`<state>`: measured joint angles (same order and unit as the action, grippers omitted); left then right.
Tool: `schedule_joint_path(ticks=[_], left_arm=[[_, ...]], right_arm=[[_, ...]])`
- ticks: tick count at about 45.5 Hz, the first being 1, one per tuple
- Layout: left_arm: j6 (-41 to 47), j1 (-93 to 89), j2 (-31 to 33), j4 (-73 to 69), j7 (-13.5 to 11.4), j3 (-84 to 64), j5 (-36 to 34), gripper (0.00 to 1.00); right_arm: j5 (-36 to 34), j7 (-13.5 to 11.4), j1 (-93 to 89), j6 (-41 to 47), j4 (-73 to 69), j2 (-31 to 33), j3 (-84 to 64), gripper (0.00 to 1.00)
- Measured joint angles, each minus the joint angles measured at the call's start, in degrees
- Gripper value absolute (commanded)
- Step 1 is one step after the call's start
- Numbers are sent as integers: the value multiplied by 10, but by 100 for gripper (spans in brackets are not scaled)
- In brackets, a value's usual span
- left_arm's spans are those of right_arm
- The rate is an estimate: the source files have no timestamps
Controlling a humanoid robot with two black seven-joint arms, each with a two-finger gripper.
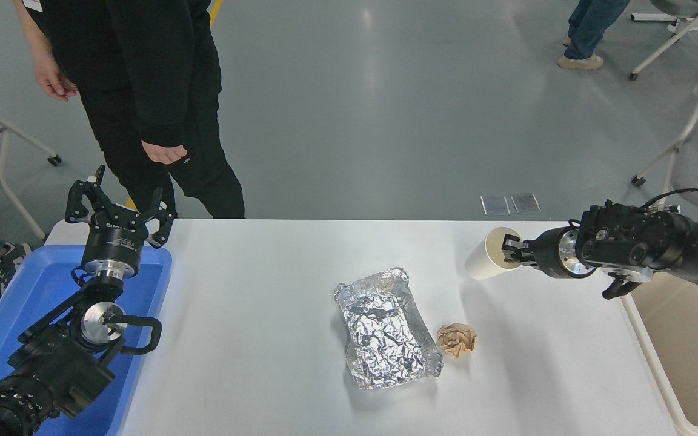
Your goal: Pick up paper cup place in dustbin
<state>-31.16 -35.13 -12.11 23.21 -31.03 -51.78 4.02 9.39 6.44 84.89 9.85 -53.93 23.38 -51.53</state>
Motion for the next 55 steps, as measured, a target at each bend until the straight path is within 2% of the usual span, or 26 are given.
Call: schedule_joint_path(ticks=[22,34,46,55], left_arm=[[0,0,0,0,0,0,0,99],[0,0,0,0,0,0,0,99],[0,0,0,0,0,0,0,99],[0,0,0,0,0,0,0,99]], right_arm=[[2,0,182,77,-28,91,-1,0],[1,0,213,94,-17,117,-2,0],[-23,-1,132,94,94,132,7,0],[-106,-3,15,93,232,138,13,0]])
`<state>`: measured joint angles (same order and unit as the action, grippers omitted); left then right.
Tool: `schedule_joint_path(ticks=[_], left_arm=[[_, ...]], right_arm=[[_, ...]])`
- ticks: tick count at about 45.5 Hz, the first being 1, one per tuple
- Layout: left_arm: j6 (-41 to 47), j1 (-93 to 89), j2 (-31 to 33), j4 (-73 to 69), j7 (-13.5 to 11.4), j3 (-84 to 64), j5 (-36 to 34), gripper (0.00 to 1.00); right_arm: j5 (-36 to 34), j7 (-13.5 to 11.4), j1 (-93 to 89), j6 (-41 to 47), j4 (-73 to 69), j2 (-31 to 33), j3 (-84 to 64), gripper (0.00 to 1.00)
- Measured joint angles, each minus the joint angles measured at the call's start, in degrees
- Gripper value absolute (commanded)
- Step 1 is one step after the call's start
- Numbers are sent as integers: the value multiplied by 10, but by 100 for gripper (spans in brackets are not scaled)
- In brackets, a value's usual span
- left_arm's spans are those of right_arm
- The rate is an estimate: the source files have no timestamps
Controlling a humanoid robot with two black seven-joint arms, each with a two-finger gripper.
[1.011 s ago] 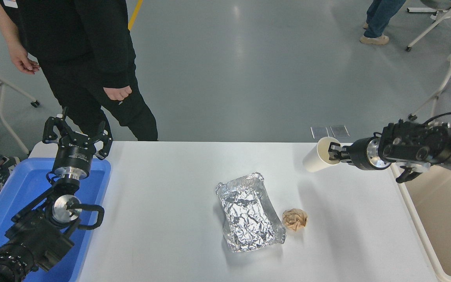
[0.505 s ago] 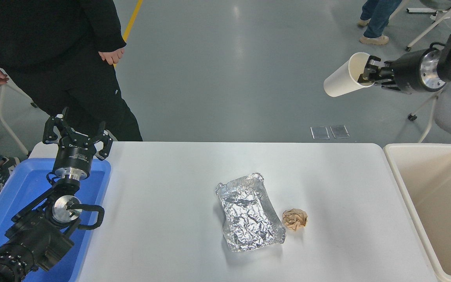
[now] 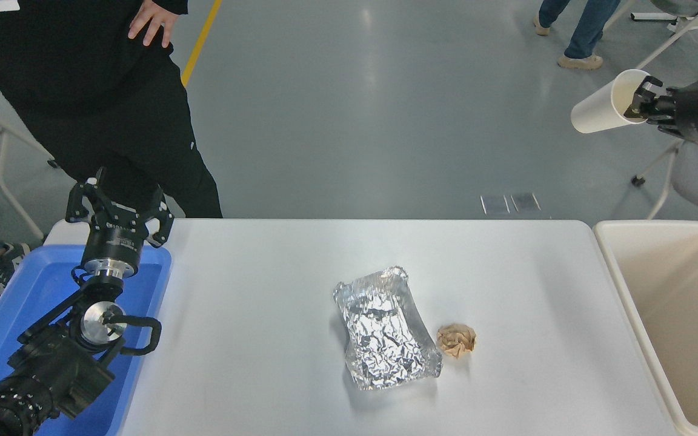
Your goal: Pick up paper cup place in dustbin
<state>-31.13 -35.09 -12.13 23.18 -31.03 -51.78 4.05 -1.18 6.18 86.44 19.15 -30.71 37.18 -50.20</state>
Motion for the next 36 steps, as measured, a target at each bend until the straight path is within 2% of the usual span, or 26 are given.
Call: schedule_joint_path(ticks=[8,14,36], left_arm=[[0,0,0,0,0,0,0,99],[0,0,0,0,0,0,0,99],[-1,0,0,0,0,0,0,99]], right_arm=[[-93,-1,-119,-6,112,2,9,0],[-136,-2,-197,-33,158,3,31,0],[-182,-8,-428,-155,206,-4,201,0]])
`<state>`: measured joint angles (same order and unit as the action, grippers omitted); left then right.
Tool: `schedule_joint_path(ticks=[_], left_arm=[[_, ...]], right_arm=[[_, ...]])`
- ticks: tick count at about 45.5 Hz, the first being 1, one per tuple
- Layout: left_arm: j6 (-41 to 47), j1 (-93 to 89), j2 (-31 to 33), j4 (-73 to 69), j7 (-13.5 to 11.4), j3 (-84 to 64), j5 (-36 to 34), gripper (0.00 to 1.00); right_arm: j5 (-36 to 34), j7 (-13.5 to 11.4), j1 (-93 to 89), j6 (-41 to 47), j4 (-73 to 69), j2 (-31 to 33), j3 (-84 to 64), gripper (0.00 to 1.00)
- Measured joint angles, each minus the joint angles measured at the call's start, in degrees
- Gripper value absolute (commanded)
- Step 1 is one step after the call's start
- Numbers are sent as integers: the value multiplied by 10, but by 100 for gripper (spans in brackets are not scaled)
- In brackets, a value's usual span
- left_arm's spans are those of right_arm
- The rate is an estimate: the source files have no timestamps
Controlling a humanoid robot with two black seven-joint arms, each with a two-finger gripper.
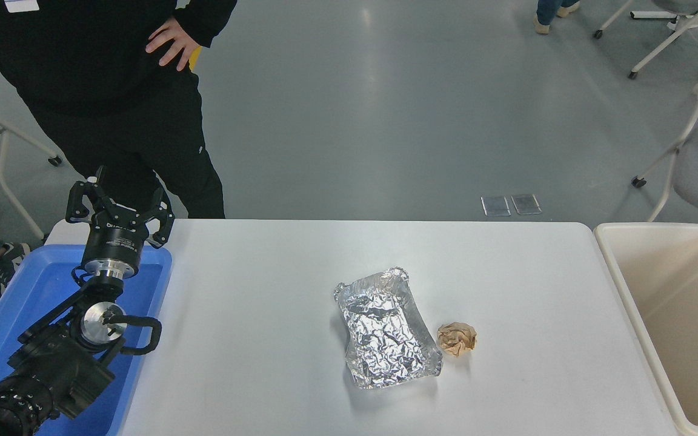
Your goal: Pick up paper cup place in dustbin
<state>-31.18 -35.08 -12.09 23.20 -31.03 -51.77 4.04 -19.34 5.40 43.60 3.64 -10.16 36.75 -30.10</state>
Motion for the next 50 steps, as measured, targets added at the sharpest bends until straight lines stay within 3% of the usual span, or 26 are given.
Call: schedule_joint_path(ticks=[11,12,14,21,22,40,50], left_arm=[[0,0,0,0,0,0,0,99],[0,0,0,0,0,0,0,99],[0,0,0,0,0,0,0,99],[0,0,0,0,0,0,0,99],[0,0,0,0,0,0,0,99],[0,0,0,0,0,-1,0,99],[0,0,0,0,0,-1,0,99]], right_arm=[[-4,-1,-63,-21,3,-9,52,0],[-4,-1,-66,-22,4,-10,54,11],[-4,-1,-73,-23,4,-12,59,44],[-5,-1,-87,-30,4,-16,68,96],[-5,-1,-88,-31,4,-16,68,100],[1,0,-66,-35,-12,-15,51,100],[4,0,57,-32,-72,-10,-74,100]])
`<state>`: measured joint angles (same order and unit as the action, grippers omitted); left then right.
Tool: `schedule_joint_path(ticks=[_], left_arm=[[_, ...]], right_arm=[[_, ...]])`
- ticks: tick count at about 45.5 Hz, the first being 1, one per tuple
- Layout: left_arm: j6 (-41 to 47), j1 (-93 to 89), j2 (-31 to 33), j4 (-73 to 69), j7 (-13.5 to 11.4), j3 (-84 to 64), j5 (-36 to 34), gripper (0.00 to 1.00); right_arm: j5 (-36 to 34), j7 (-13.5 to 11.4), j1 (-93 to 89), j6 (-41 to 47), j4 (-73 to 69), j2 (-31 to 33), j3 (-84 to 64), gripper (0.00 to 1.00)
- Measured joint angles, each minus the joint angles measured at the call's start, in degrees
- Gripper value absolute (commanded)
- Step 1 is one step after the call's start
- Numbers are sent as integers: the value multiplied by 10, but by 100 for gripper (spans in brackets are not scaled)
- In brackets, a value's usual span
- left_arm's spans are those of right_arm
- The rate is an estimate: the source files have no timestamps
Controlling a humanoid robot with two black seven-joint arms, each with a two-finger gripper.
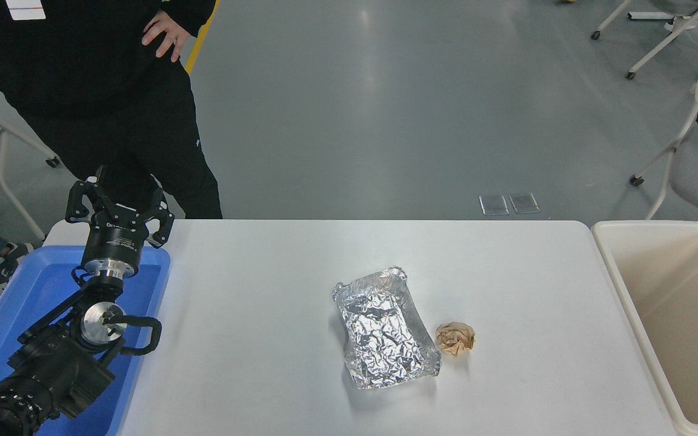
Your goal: Pick up paper cup place in dustbin
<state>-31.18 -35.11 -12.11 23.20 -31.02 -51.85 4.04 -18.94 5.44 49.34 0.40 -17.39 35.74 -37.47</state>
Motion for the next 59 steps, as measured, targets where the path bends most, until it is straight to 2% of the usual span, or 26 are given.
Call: schedule_joint_path(ticks=[12,24,38,47,59], left_arm=[[0,0,0,0,0,0,0,99],[0,0,0,0,0,1,0,99],[1,0,0,0,0,1,0,99],[1,0,1,0,0,1,0,99],[1,0,1,0,0,1,0,99]], right_arm=[[10,0,204,21,-97,-42,-168,100],[83,0,396,153,-175,-126,-258,100],[132,1,585,208,-388,-173,-282,100],[141,0,683,235,-538,-180,-287,100],[150,0,763,285,-656,-186,-291,100]])
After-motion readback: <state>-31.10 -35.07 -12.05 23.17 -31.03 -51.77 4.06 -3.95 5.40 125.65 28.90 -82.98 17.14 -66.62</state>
